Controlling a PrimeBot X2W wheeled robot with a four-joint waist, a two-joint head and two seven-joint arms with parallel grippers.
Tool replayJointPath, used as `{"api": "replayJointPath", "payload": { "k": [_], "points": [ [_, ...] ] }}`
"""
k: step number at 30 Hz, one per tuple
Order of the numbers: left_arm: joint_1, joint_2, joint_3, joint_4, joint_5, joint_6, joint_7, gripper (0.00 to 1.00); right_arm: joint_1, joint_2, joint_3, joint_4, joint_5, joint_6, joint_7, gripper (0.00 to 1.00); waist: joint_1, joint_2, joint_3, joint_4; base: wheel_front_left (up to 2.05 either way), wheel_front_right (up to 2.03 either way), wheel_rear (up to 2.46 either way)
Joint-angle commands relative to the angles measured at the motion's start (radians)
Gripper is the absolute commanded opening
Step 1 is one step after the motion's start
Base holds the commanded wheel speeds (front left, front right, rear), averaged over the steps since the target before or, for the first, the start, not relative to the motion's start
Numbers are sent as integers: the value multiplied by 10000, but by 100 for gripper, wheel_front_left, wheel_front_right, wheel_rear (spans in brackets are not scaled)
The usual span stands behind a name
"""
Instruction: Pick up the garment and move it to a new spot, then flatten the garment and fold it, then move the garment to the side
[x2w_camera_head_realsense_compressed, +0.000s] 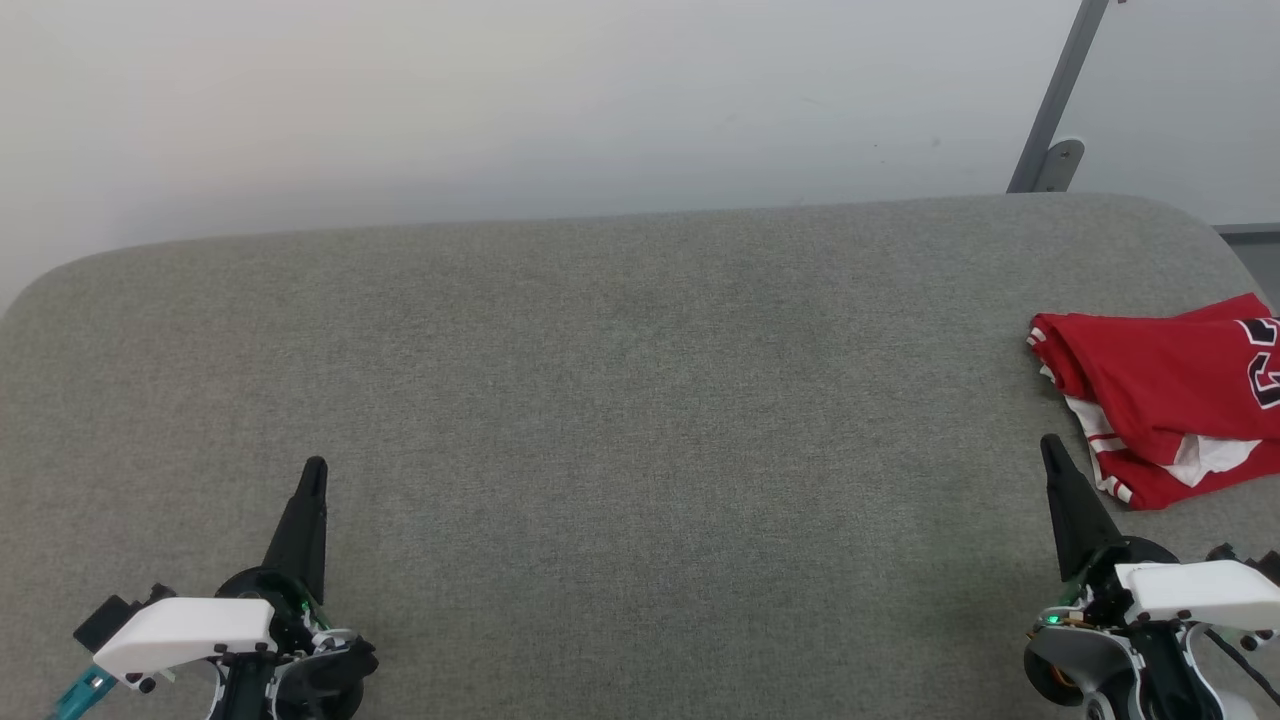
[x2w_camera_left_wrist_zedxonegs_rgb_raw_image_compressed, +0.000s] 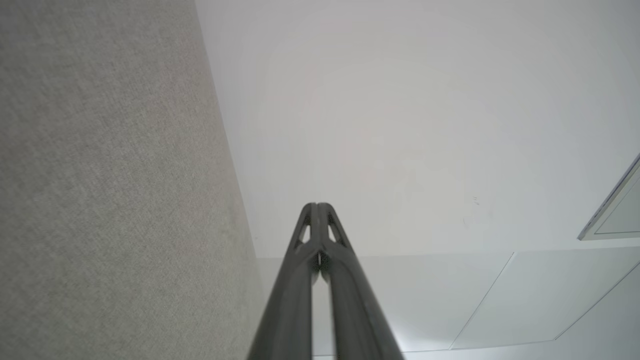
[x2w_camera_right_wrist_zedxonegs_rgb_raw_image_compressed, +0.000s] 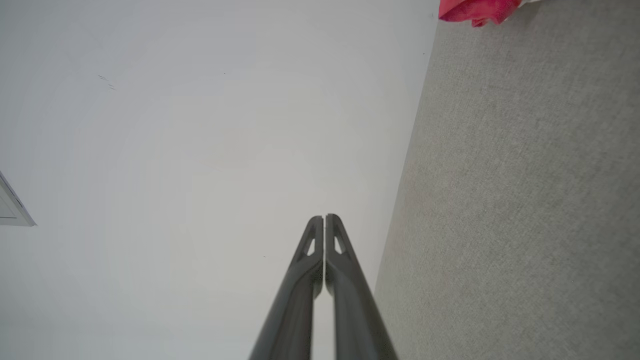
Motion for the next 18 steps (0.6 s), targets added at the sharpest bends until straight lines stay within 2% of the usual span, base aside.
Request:
{"api": "replayJointPath", "payload": {
  "k": [1,18],
  "points": [
    [-124,13,-12,0,-26,-53,13,0,-91,16,-14,-29,38,-3,18,0,-1,-1,0,0,0,0,0],
    [-124,13,-13,-1,-28,-53,13,0,-91,16,-12,-29,39,-3,17,0,-1,-1,0,0,0,0,0]
  ]
}}
